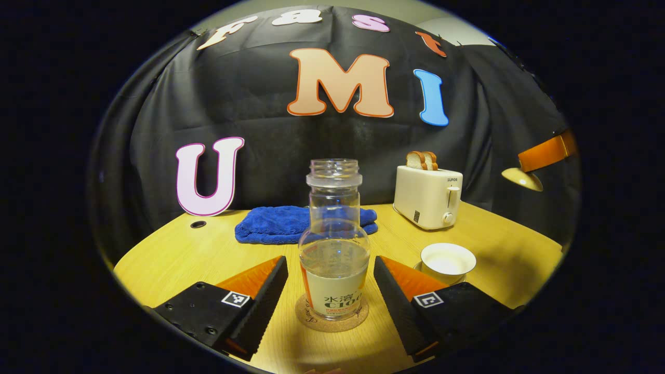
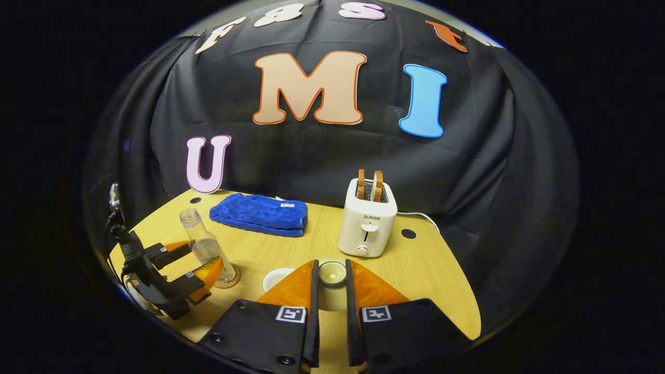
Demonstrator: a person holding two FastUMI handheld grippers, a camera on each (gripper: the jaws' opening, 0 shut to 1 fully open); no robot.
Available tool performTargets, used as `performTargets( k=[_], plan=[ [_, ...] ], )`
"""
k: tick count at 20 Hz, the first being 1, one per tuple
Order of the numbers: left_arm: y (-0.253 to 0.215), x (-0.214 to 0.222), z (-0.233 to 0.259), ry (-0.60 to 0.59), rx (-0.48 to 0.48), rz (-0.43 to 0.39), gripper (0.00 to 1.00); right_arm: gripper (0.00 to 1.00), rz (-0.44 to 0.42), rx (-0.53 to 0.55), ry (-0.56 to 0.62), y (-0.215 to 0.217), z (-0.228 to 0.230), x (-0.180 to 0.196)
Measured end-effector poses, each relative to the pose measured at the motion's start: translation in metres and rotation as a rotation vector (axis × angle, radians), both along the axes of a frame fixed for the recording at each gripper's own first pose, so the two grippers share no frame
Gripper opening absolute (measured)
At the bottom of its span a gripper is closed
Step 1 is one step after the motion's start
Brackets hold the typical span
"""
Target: Open the teacup lid with one hand, grasp the water bottle and pour water into the teacup with the other hand; after pouring, place the water bottle on the coaster and then close the teacup lid.
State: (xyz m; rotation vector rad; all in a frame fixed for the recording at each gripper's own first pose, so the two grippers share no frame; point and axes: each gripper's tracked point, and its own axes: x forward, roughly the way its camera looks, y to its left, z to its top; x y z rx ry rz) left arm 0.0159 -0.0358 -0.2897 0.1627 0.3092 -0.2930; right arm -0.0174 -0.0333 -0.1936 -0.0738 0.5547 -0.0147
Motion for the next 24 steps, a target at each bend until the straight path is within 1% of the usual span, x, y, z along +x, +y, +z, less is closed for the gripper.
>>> performTargets(
  k=[1, 3, 4, 6, 7, 8, 9, 10, 11, 13, 15, 16, 18, 19, 20, 21, 22, 24],
  plan=[
    [0.0, 0.001, -0.004, 0.007, 0.0, -0.001, 0.98, 0.27, -0.001, -0.003, -0.002, -0.001, 0.002, -0.001],
    [0.0, 0.002, -0.011, 0.025, 0.006, 0.001, 0.98, 0.27, -0.005, -0.01, -0.002, -0.002, 0.004, -0.002],
    [-0.001, 0.003, -0.016, 0.033, 0.009, 0.0, 0.98, 0.25, -0.008, -0.009, -0.001, -0.002, 0.003, -0.003],
    [-0.002, 0.002, -0.021, 0.051, 0.014, -0.004, 0.98, 0.27, -0.014, -0.004, 0.002, -0.002, 0.003, -0.002],
    [-0.002, 0.002, -0.023, 0.061, 0.019, -0.007, 0.93, 0.25, -0.014, -0.003, 0.001, -0.001, 0.003, -0.002],
    [-0.001, 0.001, -0.023, 0.06, 0.028, -0.004, 0.87, 0.27, -0.015, -0.002, 0.003, -0.001, 0.003, -0.002],
    [-0.001, 0.004, -0.022, 0.056, 0.031, -0.012, 0.79, 0.27, -0.013, 0.001, 0.002, -0.001, 0.003, -0.002],
    [-0.002, 0.003, -0.021, 0.058, 0.043, -0.023, 0.75, 0.25, -0.014, 0.003, 0.001, 0.0, 0.004, -0.002],
    [-0.003, 0.003, -0.023, 0.063, 0.062, -0.034, 0.73, 0.25, -0.014, 0.006, -0.001, 0.0, 0.004, -0.002],
    [0.0, 0.003, -0.02, 0.06, 0.127, -0.03, 0.72, 0.25, -0.013, 0.017, -0.008, 0.001, 0.005, -0.001],
    [0.0, 0.005, -0.014, 0.047, 0.194, -0.041, 0.72, 0.25, -0.012, 0.019, -0.015, -0.001, 0.006, -0.001],
    [0.001, 0.007, -0.012, 0.04, 0.229, -0.048, 0.7, 0.25, -0.012, 0.023, -0.019, -0.002, 0.007, -0.003],
    [0.001, 0.009, -0.011, 0.033, 0.294, -0.061, 0.72, 0.25, -0.014, 0.033, -0.026, -0.005, 0.006, -0.003],
    [0.001, 0.01, -0.011, 0.031, 0.331, -0.072, 0.7, 0.25, -0.017, 0.037, -0.028, -0.008, 0.006, -0.003],
    [0.001, 0.009, -0.012, 0.032, 0.372, -0.079, 0.71, 0.23, -0.021, 0.042, -0.031, -0.013, 0.006, -0.005],
    [-0.001, 0.01, -0.01, 0.023, 0.407, -0.092, 0.72, 0.25, -0.026, 0.049, -0.034, -0.017, 0.005, -0.007],
    [-0.002, 0.009, -0.009, 0.021, 0.442, -0.104, 0.7, 0.25, -0.034, 0.057, -0.035, -0.021, 0.002, -0.007],
    [-0.008, 0.007, -0.008, 0.013, 0.501, -0.131, 0.7, 0.25, -0.057, 0.076, -0.032, -0.034, -0.003, -0.011]
  ],
)
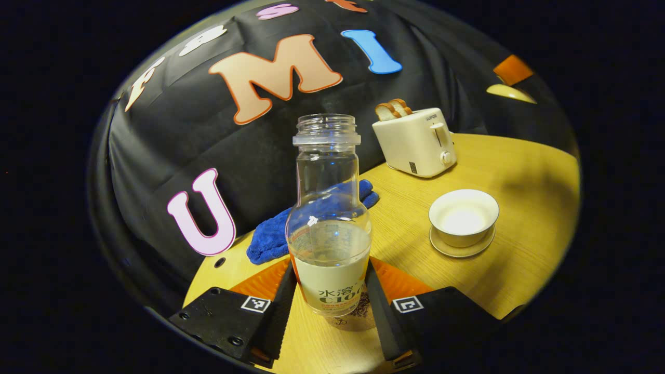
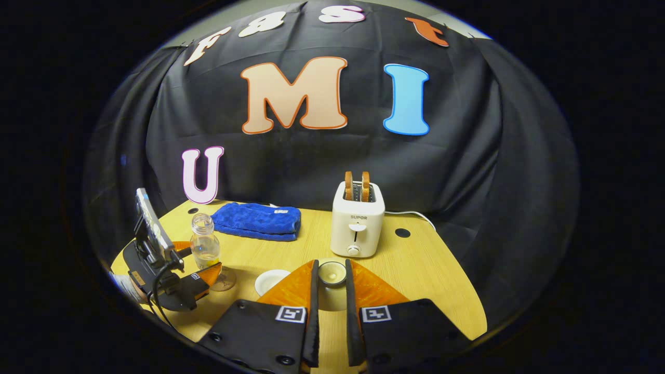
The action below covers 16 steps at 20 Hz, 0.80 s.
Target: Open the teacup lid with one hand, grasp the water bottle and pour water into the teacup with the other hand; after pouring, place the water bottle on the coaster and then close the teacup lid.
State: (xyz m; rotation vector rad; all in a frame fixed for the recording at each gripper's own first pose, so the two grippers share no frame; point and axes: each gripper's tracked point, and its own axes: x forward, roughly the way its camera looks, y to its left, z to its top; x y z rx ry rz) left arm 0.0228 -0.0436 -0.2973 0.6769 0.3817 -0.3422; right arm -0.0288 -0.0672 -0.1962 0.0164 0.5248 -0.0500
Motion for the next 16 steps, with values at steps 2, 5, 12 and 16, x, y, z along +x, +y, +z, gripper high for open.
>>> performTargets(
  k=[2, 5, 12, 16],
  plan=[
    [-0.006, -0.002, -0.003, 0.004, 0.045, -0.035, 0.7, 0.25, -0.024, 0.03, 0.009, -0.01, -0.005, -0.006],
    [-0.009, 0.001, -0.002, -0.008, 0.136, -0.072, 0.7, 0.22, -0.041, 0.031, 0.013, -0.027, -0.011, -0.015],
    [-0.003, 0.002, -0.015, 0.015, 0.35, -0.123, 0.7, 0.25, -0.047, 0.05, 0.032, -0.043, -0.029, -0.029],
    [-0.005, 0.003, -0.014, 0.002, 0.478, -0.179, 0.7, 0.22, -0.048, 0.063, 0.031, -0.05, -0.032, -0.029]
  ],
)
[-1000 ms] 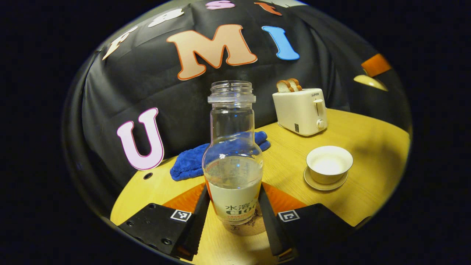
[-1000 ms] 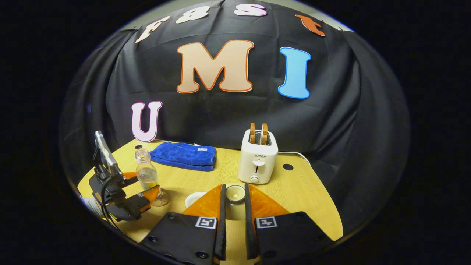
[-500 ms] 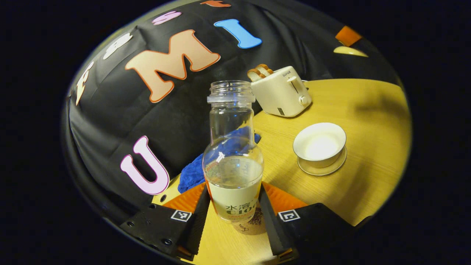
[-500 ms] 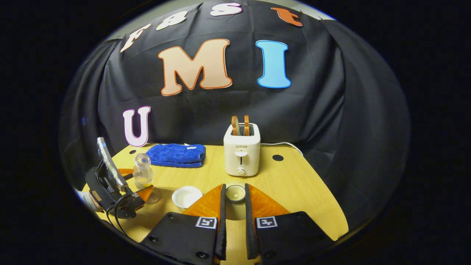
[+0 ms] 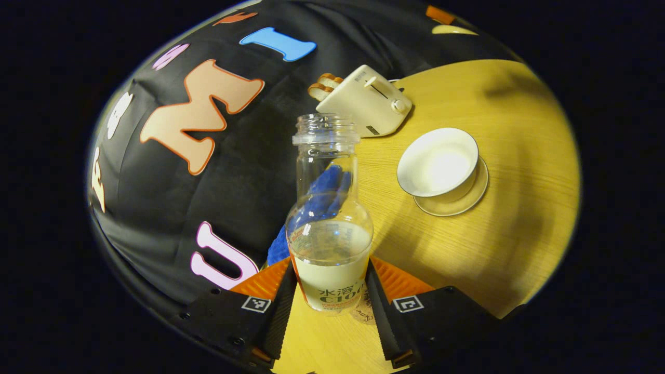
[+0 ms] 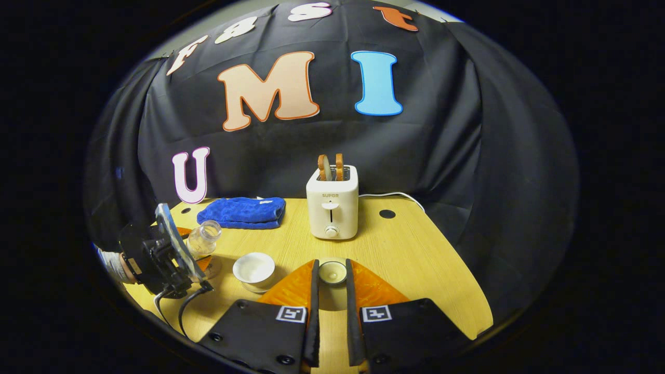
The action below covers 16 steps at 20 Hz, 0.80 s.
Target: Open the teacup lid with one hand, grasp the water bottle and pour water into the teacup with the other hand; after pouring, place the water bottle on the coaster and then close the teacup lid.
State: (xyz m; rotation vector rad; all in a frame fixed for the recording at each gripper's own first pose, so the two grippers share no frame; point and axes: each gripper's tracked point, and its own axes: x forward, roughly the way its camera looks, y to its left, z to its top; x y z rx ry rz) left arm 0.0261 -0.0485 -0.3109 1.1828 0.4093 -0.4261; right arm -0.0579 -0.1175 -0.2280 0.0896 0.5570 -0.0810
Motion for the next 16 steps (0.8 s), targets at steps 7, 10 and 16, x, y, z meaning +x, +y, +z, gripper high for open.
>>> performTargets(
  k=[7, 10, 16],
  plan=[
    [0.01, 0.001, -0.001, 0.023, 0.197, -0.042, 0.7, 0.22, -0.011, 0.018, -0.005, -0.012, -0.005, -0.006],
    [0.011, 0.0, -0.008, 0.058, 0.274, -0.052, 0.69, 0.22, -0.027, 0.034, 0.004, -0.02, -0.01, -0.013],
    [0.016, 0.002, -0.013, 0.101, 0.46, -0.107, 0.68, 0.25, -0.044, 0.041, 0.016, -0.034, -0.019, -0.028]
  ],
)
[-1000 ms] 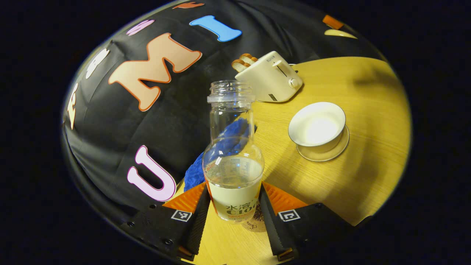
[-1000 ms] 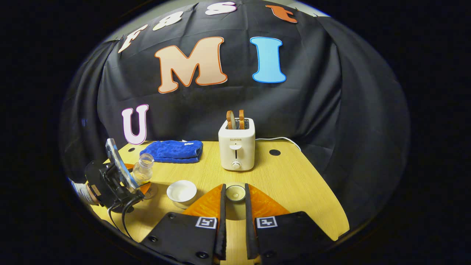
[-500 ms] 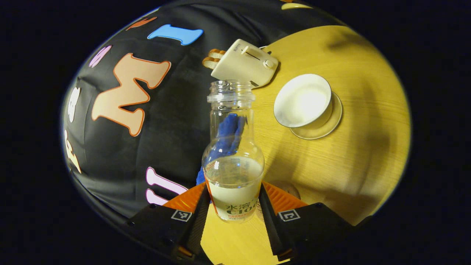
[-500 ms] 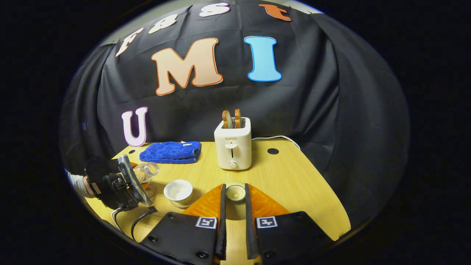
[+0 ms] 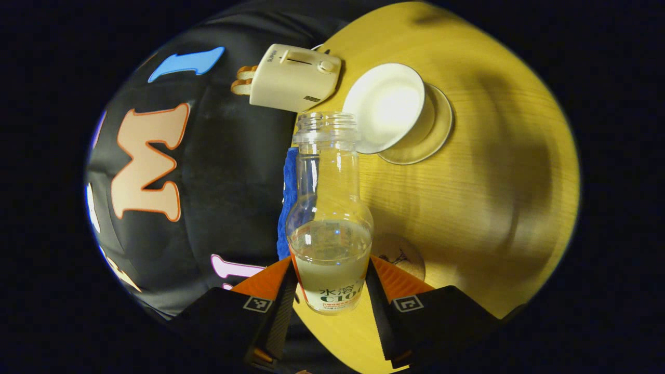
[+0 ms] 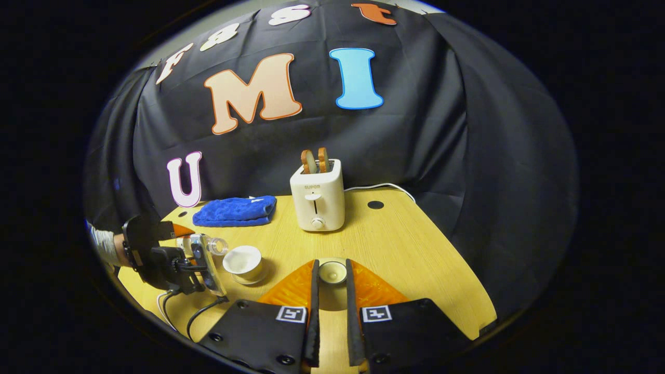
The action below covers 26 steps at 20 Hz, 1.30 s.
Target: Open the teacup lid with one hand, grasp the water bottle and pour water into the teacup with the other hand; after pouring, place the water bottle on the coaster and then close the teacup lid.
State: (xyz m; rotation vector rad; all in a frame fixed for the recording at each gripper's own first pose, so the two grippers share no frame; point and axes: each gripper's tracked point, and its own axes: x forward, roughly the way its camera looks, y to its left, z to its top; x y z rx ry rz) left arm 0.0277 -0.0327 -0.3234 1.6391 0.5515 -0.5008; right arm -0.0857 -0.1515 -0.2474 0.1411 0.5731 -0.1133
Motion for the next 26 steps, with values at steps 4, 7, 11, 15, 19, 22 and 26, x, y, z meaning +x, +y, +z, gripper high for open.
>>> performTargets(
  k=[4, 7, 11, 15, 19, 22, 26],
  plan=[
    [-0.003, 0.001, 0.006, 0.007, 0.073, -0.037, 0.69, 0.22, -0.014, 0.018, 0.001, -0.005, -0.003, -0.006],
    [0.0, 0.003, 0.007, 0.019, 0.135, -0.048, 0.69, 0.25, -0.016, 0.024, -0.006, -0.007, -0.003, -0.008],
    [0.005, 0.007, 0.013, 0.031, 0.229, -0.061, 0.69, 0.22, -0.024, 0.034, -0.013, -0.011, -0.002, -0.01],
    [0.007, 0.008, 0.021, 0.057, 0.323, -0.063, 0.69, 0.22, -0.03, 0.043, -0.012, -0.013, -0.005, -0.014],
    [0.005, 0.01, 0.027, 0.063, 0.402, -0.08, 0.69, 0.25, -0.035, 0.052, -0.014, -0.014, -0.007, -0.015],
    [0.001, 0.012, 0.032, 0.059, 0.459, -0.105, 0.69, 0.25, -0.038, 0.059, -0.014, -0.015, -0.009, -0.017],
    [0.0, 0.015, 0.04, 0.063, 0.554, -0.127, 0.69, 0.22, -0.047, 0.072, -0.012, -0.018, -0.013, -0.019]
  ],
)
